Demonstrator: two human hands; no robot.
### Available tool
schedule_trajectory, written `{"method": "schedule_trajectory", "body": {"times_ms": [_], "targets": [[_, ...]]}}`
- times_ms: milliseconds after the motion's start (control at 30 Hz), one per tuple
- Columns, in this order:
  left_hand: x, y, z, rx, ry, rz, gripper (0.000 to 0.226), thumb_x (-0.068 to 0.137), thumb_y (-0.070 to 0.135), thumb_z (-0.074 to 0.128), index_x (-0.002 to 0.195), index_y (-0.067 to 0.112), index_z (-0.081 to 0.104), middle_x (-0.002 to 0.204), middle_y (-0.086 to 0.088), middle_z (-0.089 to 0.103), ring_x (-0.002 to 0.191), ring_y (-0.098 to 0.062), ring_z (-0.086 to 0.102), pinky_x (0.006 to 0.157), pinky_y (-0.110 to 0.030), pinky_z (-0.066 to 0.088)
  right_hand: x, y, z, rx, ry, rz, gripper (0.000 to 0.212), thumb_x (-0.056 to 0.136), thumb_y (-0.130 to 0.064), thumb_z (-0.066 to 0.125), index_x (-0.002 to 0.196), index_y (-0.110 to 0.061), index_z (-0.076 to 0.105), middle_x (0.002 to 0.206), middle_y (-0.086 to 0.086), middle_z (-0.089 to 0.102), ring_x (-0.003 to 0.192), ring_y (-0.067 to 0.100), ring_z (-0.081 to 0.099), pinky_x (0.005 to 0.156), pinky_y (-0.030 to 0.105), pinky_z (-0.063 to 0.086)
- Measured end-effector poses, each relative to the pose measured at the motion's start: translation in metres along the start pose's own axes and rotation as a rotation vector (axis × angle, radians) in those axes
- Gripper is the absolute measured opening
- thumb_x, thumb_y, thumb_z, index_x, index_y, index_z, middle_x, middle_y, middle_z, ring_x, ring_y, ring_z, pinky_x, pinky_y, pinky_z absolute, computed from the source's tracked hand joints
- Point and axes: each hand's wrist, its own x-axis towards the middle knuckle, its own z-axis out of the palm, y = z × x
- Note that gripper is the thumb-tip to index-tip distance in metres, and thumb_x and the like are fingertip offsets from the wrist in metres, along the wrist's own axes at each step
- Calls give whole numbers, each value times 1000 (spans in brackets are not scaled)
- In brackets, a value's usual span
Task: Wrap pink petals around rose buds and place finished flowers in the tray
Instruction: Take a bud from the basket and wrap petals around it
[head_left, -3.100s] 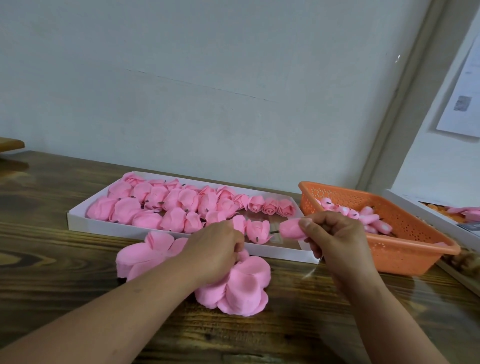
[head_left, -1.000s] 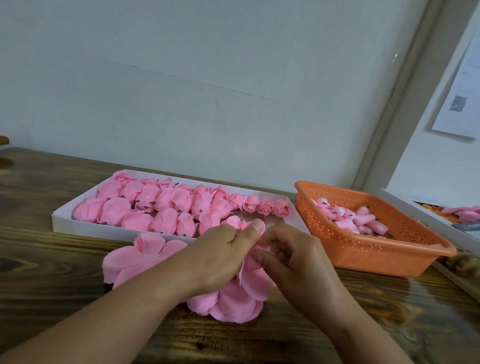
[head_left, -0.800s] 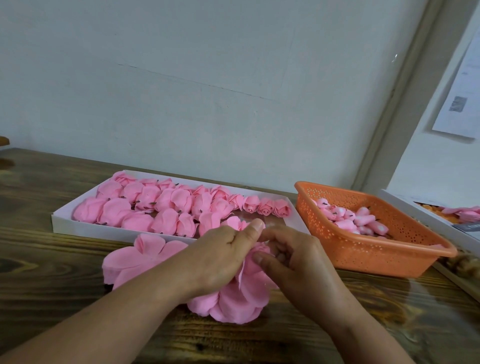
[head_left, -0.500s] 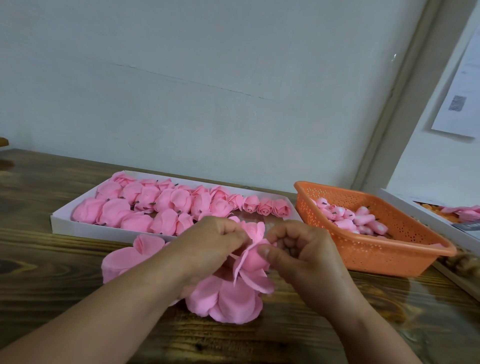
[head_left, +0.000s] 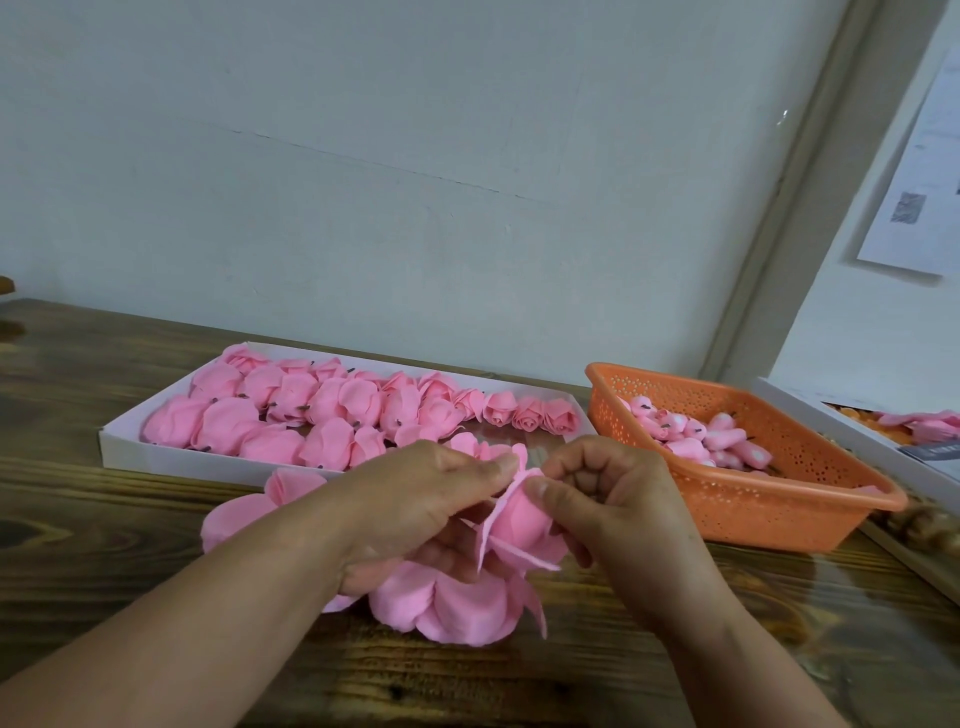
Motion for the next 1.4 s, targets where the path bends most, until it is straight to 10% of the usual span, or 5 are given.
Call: {"method": "schedule_trajectory", "body": {"times_ms": [300,467,667,1000,1400], "targets": [[0,-3,21,494,206,212,16,75,32,77,83,19,72,79,-1,73,79,-17,69,78,-42,57,1,8,9,-64,140,17,15,79,1,69,66,0,62,41,-2,51,36,5,42,37,16,33],[2,-7,27,610,353,288,20,82,34,69,69,20,65,58,5,60,55,-6,55,53,-23,43,1,8,11,-55,141,8,14,78,-1,70,67,2,62,38,-5,49,33,1,37,37,14,31],[2,-8,22,555,291,268,36,88,35,65,58,15,58,43,12,41,42,-2,37,45,-12,29,1,0,-6,33,-33,115,16,76,13,59,78,-1,67,60,24,61,37,10,43,38,19,35],[0,-4,16,414,108,192,28,88,28,66,60,31,67,50,16,53,48,3,46,48,-11,37,3,2,-21,-120,-220,-16,13,74,-14,75,85,-15,69,74,15,61,66,19,54,61,32,47],[-3,4,15,116,97,78,28,93,14,51,96,-11,62,104,-38,57,87,-30,57,90,-52,46,4,7,-23,-70,-165,-74,8,82,-2,66,79,-10,66,64,3,56,58,14,50,51,21,41]]}}
